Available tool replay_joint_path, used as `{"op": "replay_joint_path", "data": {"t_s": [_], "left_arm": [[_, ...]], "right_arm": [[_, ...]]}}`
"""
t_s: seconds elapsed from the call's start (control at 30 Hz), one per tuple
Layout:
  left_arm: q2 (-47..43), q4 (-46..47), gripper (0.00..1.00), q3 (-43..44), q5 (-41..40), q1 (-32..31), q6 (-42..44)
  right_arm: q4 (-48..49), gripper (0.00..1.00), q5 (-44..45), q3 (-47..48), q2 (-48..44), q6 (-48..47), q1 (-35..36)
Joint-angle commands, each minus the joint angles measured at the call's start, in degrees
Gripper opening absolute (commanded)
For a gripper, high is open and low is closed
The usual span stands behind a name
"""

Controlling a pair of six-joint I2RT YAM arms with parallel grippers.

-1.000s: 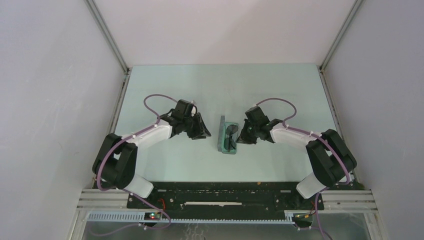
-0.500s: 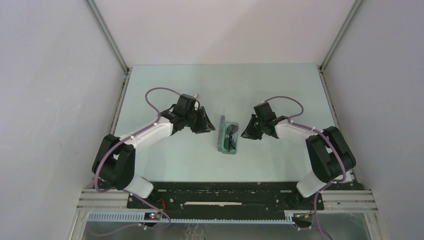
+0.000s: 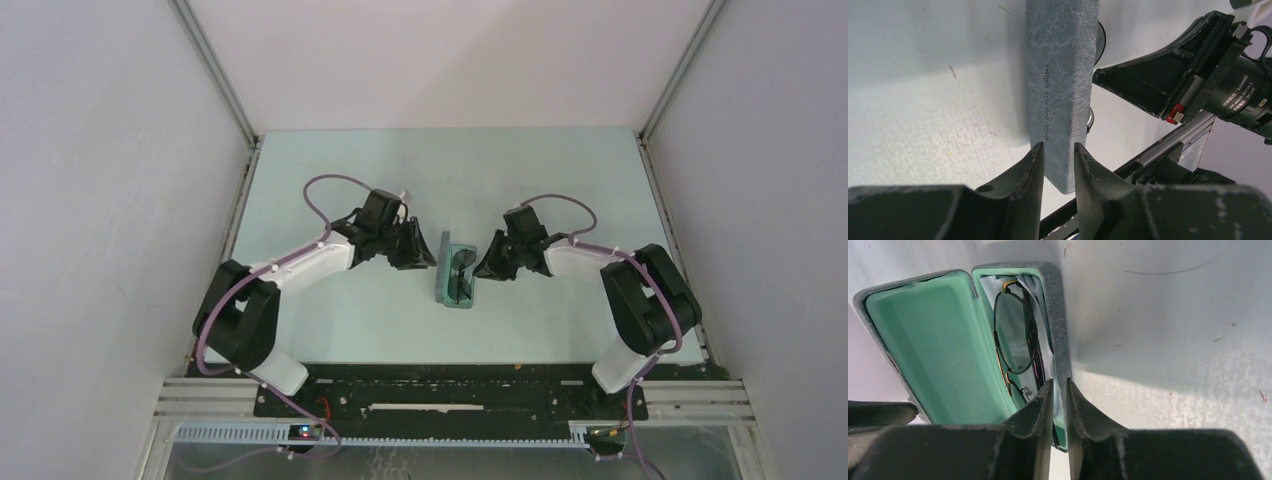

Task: Organize the sunglasses
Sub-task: Close the sunglasses case at the center of the board.

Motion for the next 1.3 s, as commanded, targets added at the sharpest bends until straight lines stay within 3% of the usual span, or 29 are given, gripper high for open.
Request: {"op": "replay_joint_path", "data": {"t_s": [0.0, 0.37, 0.73, 1.27], "left_arm": [[0.78, 0.93, 0.32, 3.84, 2.18, -0.84, 1.87], [4.21, 2.2, 0.28, 5.03, 3.78, -1.56, 2.05], [8.39, 2.21, 0.25, 7.17, 5.27, -4.19, 1.97], [14.66, 2.8, 0.25, 11.47, 6.81, -9.65, 1.37]], "right_arm": [[2.94, 0.22, -1.93, 0.07, 1.79, 0.58, -0.24], [3.93, 0.2, -2.77, 0.07, 3.83, 0.76, -0.24], [4.16, 0.11, -2.92, 0.07, 4.19, 1.07, 0.2], [3.48, 0.1, -2.19, 0.07, 3.82, 1.11, 1.53]]}}
